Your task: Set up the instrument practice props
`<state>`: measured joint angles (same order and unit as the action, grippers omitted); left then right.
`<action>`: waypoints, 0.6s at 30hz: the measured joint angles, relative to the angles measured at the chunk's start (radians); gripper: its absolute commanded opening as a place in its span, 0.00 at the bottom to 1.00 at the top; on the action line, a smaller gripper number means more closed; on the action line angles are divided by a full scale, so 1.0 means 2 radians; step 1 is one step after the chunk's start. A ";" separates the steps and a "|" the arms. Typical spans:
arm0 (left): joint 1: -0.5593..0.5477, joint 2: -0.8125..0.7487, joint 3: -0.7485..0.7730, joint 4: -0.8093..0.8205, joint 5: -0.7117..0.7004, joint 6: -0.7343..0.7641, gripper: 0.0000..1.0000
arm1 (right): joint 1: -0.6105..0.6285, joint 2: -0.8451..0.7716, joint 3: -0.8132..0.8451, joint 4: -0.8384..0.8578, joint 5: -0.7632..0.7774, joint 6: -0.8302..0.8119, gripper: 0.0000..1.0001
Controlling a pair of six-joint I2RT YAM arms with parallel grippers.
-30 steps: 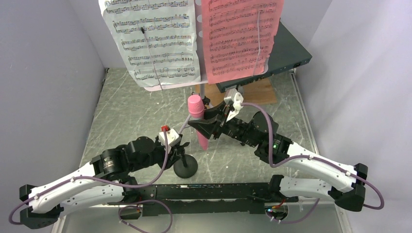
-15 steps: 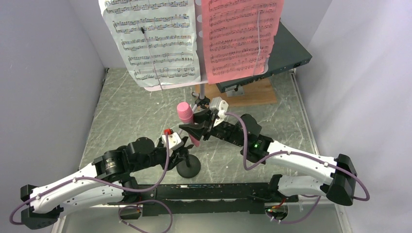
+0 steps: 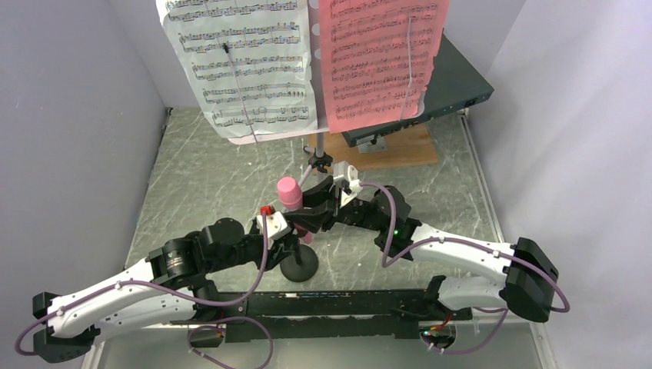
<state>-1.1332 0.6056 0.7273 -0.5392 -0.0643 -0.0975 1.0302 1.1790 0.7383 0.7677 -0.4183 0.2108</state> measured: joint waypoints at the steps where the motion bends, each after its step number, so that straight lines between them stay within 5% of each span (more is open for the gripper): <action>1: 0.000 0.000 0.000 0.001 0.002 0.000 0.00 | -0.002 0.003 -0.006 0.015 -0.006 0.007 0.00; 14: 0.000 -0.011 -0.008 0.002 0.009 0.006 0.00 | -0.008 0.074 -0.048 0.202 -0.076 0.042 0.00; 18: 0.000 -0.013 -0.007 -0.001 0.008 0.009 0.25 | -0.011 0.081 -0.049 0.220 -0.088 0.046 0.00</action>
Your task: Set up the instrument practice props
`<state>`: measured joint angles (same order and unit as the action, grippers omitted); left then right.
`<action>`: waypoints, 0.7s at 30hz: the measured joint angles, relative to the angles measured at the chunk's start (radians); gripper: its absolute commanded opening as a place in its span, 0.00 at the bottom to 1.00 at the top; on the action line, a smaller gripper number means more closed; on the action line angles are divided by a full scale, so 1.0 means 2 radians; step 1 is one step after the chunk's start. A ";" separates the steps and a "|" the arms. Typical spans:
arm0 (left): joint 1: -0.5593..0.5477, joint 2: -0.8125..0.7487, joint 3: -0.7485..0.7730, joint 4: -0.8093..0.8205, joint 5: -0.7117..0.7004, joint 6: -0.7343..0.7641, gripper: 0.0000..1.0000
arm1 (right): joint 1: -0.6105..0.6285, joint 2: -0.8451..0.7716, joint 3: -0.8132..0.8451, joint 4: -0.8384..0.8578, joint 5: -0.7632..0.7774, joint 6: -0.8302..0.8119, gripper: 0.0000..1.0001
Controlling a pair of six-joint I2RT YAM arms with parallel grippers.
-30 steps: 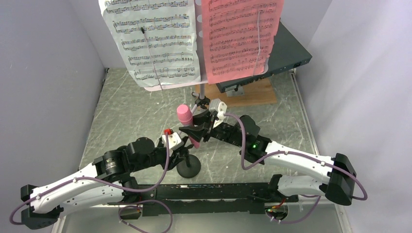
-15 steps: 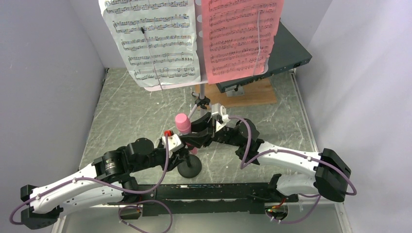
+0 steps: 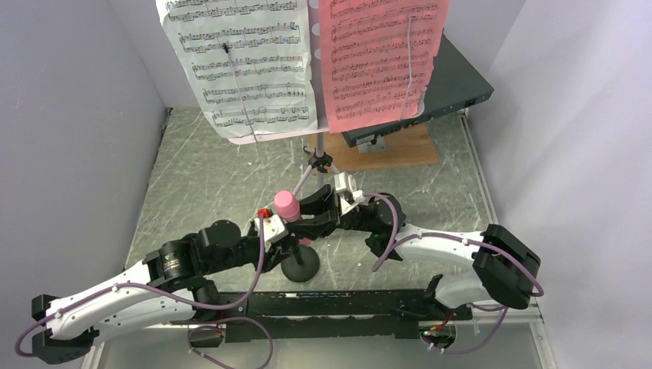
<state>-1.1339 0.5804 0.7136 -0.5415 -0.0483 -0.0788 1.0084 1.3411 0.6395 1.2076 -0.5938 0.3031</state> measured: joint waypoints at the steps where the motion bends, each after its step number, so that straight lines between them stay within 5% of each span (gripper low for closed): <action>1: 0.000 0.000 0.000 0.000 0.000 0.000 0.31 | 0.000 0.000 -0.002 0.002 -0.001 0.000 0.00; 2: 0.000 -0.001 0.000 0.000 0.001 0.000 0.37 | 0.000 0.000 -0.004 0.005 -0.001 0.000 0.00; 4: -0.001 -0.003 0.000 0.000 0.001 -0.002 0.76 | 0.000 -0.001 -0.010 0.007 -0.001 0.000 0.00; 5: -0.002 -0.006 0.000 0.000 0.000 -0.003 0.82 | 0.000 -0.002 -0.013 0.007 0.000 -0.001 0.00; 12: 0.000 -0.057 -0.004 0.047 -0.016 -0.031 0.83 | 0.005 -0.025 -0.033 -0.004 -0.002 -0.008 0.00; 21: 0.000 -0.097 -0.062 0.077 -0.002 -0.074 0.99 | 0.006 -0.039 -0.038 -0.026 0.005 -0.008 0.00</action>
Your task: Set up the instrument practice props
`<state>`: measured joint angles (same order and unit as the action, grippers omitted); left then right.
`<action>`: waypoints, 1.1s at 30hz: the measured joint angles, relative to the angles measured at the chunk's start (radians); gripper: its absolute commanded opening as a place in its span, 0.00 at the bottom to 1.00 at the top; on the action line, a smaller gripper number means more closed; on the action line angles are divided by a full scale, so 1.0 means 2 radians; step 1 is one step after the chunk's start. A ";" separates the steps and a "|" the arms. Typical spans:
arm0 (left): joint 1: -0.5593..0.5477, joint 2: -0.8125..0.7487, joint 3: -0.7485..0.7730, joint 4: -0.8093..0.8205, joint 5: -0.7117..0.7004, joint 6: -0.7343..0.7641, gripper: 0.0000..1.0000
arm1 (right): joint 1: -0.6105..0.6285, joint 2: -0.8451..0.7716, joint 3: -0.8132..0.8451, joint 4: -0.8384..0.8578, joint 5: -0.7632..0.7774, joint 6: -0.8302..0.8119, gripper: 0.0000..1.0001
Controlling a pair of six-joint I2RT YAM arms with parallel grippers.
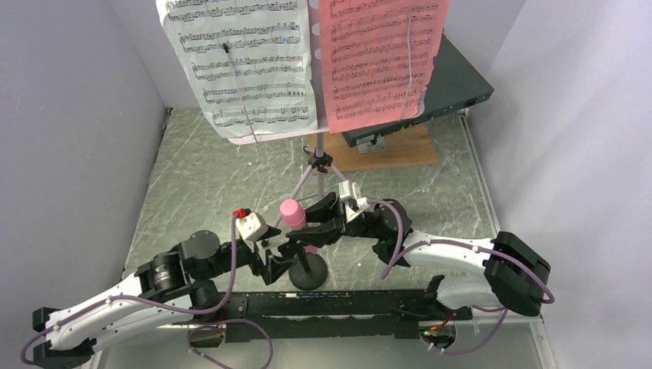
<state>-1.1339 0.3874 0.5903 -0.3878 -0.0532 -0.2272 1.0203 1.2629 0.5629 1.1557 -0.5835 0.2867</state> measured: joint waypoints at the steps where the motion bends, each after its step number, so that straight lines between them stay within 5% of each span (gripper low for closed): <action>1: 0.000 0.002 -0.006 0.003 0.002 -0.003 0.99 | 0.000 -0.002 -0.001 -0.003 0.001 0.000 0.00; 5: 0.000 0.014 -0.025 0.019 0.006 -0.013 0.86 | 0.000 -0.003 -0.001 -0.006 0.003 0.000 0.00; 7: 0.000 0.018 -0.029 0.025 0.006 -0.014 0.66 | 0.000 -0.003 -0.001 -0.006 0.003 0.000 0.00; 11: -0.002 0.018 -0.031 0.036 0.009 -0.010 0.05 | -0.001 -0.003 -0.001 -0.010 0.008 -0.006 0.00; 12: -0.002 0.018 -0.031 0.035 0.008 -0.013 0.00 | -0.002 -0.003 -0.001 -0.017 0.005 -0.005 0.00; 29: 0.003 0.015 -0.032 0.032 0.011 0.038 0.00 | -0.014 0.025 0.057 -0.103 -0.081 -0.044 0.00; 33: 0.005 0.009 -0.032 0.027 0.007 0.046 0.00 | -0.019 0.025 0.095 -0.176 -0.111 -0.076 0.17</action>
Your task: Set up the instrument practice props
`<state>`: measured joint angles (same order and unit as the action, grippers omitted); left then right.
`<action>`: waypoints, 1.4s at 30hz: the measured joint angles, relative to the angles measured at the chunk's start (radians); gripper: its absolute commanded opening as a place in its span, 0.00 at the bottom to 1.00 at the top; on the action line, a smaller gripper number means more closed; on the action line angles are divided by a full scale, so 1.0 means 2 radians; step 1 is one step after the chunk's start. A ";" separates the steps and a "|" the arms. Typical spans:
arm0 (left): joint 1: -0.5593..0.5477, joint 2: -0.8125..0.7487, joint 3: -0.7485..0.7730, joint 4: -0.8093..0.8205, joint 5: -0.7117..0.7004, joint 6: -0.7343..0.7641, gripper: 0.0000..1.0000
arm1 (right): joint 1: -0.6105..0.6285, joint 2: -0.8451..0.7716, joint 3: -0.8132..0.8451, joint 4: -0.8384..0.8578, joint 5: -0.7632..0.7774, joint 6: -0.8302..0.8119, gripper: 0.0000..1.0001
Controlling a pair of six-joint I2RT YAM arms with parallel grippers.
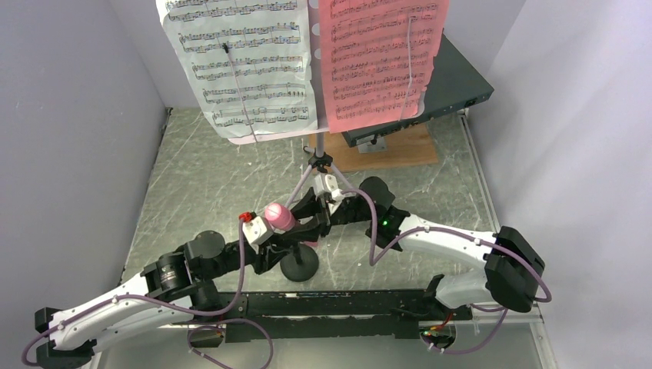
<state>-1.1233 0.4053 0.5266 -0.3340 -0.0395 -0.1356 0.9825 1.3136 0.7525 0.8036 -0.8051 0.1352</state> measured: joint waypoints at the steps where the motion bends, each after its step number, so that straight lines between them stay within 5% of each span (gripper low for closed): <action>1: 0.001 0.000 0.000 0.000 -0.003 0.001 0.00 | -0.001 0.000 0.009 -0.019 -0.005 -0.008 0.24; 4: 0.001 0.000 0.000 -0.002 -0.011 0.001 0.02 | -0.005 -0.003 0.032 -0.080 -0.013 -0.034 0.52; 6: 0.001 0.002 0.001 0.000 -0.011 0.000 0.12 | -0.004 -0.010 0.036 -0.104 -0.007 -0.044 0.72; 12: -0.004 0.034 0.005 0.011 0.004 -0.004 0.38 | 0.012 -0.028 0.035 -0.163 0.050 -0.035 0.90; 17: -0.004 0.035 0.005 0.011 0.004 -0.009 0.45 | 0.017 -0.074 0.032 -0.208 0.104 -0.015 0.92; 22: -0.004 0.039 0.005 0.019 0.004 -0.012 0.81 | 0.017 -0.111 0.032 -0.239 0.147 0.003 0.99; 26: -0.004 0.046 0.008 0.021 0.004 -0.019 0.90 | 0.017 -0.138 0.032 -0.279 0.176 0.022 1.00; 36: -0.004 0.065 0.022 0.023 -0.025 -0.023 0.87 | 0.017 -0.265 0.024 -0.423 0.297 0.056 0.99; 42: -0.004 0.105 0.043 0.023 -0.032 -0.031 0.67 | 0.017 -0.317 -0.045 -0.446 0.357 0.094 0.71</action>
<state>-1.1313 0.6144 0.6121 -0.2886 -0.1032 -0.1982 1.0157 0.6800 0.6628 -0.0891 -0.0914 0.3233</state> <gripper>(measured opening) 0.770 0.817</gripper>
